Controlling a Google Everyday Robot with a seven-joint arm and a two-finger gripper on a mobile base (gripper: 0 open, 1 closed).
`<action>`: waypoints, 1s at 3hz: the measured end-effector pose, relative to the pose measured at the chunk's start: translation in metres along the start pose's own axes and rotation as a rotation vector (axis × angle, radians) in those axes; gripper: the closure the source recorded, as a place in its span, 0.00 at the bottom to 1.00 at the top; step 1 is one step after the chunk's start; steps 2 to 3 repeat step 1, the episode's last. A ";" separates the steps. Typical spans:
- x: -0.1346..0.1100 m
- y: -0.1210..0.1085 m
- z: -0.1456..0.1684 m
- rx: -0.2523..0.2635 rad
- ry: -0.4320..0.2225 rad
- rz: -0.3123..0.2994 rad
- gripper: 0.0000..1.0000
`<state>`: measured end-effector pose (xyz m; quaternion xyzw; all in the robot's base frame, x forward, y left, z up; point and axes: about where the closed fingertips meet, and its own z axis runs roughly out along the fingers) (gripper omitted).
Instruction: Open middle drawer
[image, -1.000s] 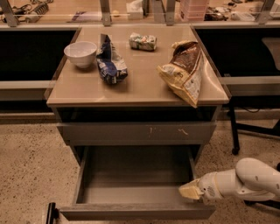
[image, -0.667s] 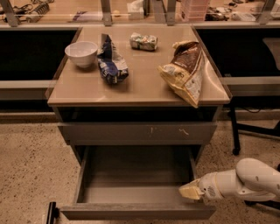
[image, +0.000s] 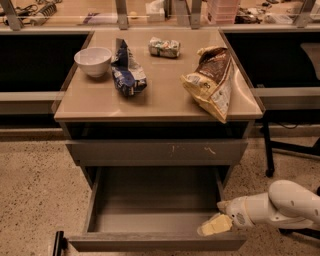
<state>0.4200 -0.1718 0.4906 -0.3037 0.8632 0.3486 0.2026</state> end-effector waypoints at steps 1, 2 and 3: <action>0.000 0.000 0.000 0.000 0.000 0.000 0.00; 0.000 0.000 0.000 0.000 0.000 0.000 0.00; 0.000 0.000 0.000 0.000 0.000 0.000 0.00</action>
Offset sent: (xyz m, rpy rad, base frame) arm 0.0000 0.0000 0.0000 0.0000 0.0000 0.0000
